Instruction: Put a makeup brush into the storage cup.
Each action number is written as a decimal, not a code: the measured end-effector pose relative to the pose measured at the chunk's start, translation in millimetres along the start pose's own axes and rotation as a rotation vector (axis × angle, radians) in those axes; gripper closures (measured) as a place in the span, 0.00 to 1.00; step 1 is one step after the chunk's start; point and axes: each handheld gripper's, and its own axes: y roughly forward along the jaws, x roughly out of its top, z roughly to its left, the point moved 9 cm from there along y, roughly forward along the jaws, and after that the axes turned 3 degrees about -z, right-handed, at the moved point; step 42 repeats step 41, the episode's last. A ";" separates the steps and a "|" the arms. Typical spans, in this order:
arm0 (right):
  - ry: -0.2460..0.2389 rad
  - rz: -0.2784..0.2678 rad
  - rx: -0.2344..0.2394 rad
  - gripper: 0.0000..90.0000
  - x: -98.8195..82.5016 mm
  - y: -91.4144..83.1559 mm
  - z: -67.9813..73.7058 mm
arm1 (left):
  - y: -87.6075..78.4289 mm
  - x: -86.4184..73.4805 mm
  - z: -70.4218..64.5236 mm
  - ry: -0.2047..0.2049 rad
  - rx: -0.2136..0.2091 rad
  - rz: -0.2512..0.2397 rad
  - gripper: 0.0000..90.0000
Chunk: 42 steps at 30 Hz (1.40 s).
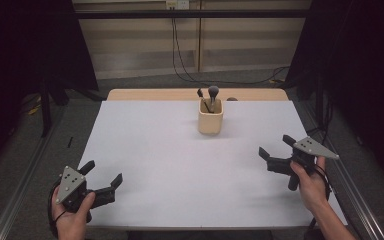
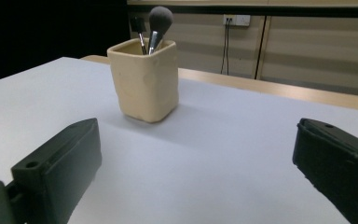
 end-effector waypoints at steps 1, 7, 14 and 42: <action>0.000 0.003 -0.003 0.01 -2.0 -3.1 -0.8 | -0.2 0.2 -0.1 -0.002 0.000 -0.002 0.03; -0.009 0.008 0.003 0.00 -11.2 -16.3 1.6 | -0.8 0.3 -2.7 0.003 -0.007 0.001 0.03; 0.004 -0.012 -0.012 0.01 -18.0 -31.6 4.3 | -1.1 0.5 -1.8 -0.006 -0.007 -0.004 0.03; -0.019 -0.014 -0.012 0.00 -25.4 -50.9 1.6 | -2.2 -0.4 -0.8 -0.022 -0.003 -0.001 0.03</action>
